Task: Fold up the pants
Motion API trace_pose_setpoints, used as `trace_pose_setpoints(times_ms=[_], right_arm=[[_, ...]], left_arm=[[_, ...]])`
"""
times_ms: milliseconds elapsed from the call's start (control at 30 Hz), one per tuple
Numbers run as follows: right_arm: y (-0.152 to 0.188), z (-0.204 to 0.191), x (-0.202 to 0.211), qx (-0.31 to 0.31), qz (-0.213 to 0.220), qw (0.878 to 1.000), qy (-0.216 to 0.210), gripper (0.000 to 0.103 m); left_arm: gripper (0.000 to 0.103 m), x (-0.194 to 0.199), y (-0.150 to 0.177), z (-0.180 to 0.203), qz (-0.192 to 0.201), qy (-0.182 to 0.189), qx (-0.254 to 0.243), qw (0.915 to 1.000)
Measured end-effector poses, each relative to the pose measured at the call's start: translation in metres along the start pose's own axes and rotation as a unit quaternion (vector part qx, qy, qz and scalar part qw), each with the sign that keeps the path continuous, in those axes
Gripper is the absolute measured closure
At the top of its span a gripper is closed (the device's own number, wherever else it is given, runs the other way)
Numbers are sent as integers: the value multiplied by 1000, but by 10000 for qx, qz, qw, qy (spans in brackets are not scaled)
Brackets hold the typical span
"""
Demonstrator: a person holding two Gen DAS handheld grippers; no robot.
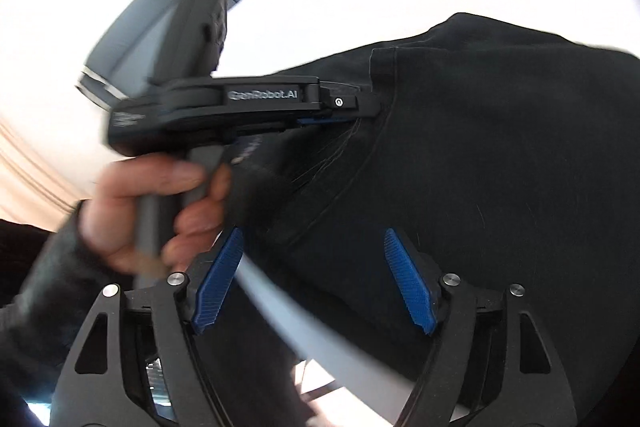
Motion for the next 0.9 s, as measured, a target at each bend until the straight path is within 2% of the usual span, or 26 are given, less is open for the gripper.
trace_pose_setpoints(times_ms=[67, 167, 267, 300, 367, 533, 733, 900], right_arm=[[7, 4, 23, -166, 146, 9997, -144, 30], [3, 37, 63, -712, 579, 9954, -287, 32], [-1, 81, 96, -1200, 922, 9880, -324, 49], [-2, 95, 103, -1376, 964, 9849, -408, 60], [-6, 124, 111, -1666, 1050, 9791, -513, 72], [-16, 174, 110, -1983, 825, 9750, -569, 72], [-16, 237, 68, -2484, 634, 9640, -704, 76], [-2, 227, 58, -2275, 492, 9701, -689, 75]], left_arm=[[57, 13, 6, 11, 345, -342, -153, 9987], [56, 26, 22, 31, 690, -682, -490, 9941], [55, 19, 44, 55, 690, -918, -965, 9887], [55, 14, 51, 54, 620, -1009, -1061, 9873], [55, 0, 61, 45, 444, -1249, -1119, 9848], [54, -7, 76, 52, 688, -1525, -1396, 9760], [54, -10, 79, 55, 705, -1566, -1438, 9746], [54, -15, 82, 54, 709, -1595, -1439, 9741]])
Point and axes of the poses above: each gripper's, at about its wrist camera, not at the fingertips, and x roughly against the way its jaws point, z to its right, y to its underside, the point moved 4 cm from there along -x, roughly the way its jaws point, and after that the axes turned 12 degrees about x, right-handed, at the moved point
